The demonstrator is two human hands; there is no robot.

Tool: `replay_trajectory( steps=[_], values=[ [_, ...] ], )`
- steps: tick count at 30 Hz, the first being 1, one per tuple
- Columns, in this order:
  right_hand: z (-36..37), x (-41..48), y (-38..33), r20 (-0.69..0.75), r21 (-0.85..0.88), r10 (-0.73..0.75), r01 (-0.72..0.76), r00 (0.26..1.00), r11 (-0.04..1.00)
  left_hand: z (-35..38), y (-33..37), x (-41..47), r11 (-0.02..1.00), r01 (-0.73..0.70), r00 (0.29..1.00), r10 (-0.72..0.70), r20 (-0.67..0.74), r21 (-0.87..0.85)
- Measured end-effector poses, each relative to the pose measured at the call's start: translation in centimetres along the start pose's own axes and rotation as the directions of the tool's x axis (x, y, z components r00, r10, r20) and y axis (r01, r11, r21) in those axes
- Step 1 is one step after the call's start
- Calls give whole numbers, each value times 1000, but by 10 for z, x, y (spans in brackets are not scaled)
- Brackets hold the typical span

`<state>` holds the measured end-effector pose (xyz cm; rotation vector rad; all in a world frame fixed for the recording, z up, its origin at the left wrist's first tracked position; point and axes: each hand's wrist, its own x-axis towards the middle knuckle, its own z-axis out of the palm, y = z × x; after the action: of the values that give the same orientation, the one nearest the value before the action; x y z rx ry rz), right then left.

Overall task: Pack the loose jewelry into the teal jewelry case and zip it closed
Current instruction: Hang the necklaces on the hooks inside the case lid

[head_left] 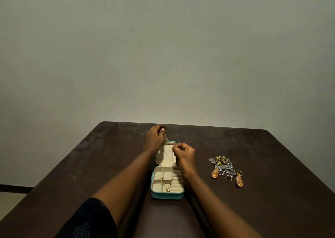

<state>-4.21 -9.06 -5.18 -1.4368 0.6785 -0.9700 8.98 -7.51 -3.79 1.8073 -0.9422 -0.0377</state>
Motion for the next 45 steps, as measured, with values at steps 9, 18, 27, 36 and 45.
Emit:
replay_trajectory(
  steps=[9, 18, 27, 36, 45],
  values=[
    [-24, -4, -25, 93, 506, 175, -198, 980, 839, -16, 46, -4, 701, 464, 876, -276, 395, -542],
    [-45, -19, -53, 188, 436, 182, -248, 965, 865, -45, 88, -13, 778, 505, 725, -146, 674, -375],
    [-50, -30, -63, 116, 566, 170, -206, 979, 798, -54, 137, -25, 884, 353, 703, -34, 710, -306],
    [-62, -34, -54, 48, 501, 268, -256, 962, 827, -56, 149, -22, 802, 347, 771, 51, 634, -486],
    [-74, -42, -38, 11, 409, 447, -412, 895, 815, -44, 148, -17, 505, 474, 854, -65, 516, -721]
  ],
)
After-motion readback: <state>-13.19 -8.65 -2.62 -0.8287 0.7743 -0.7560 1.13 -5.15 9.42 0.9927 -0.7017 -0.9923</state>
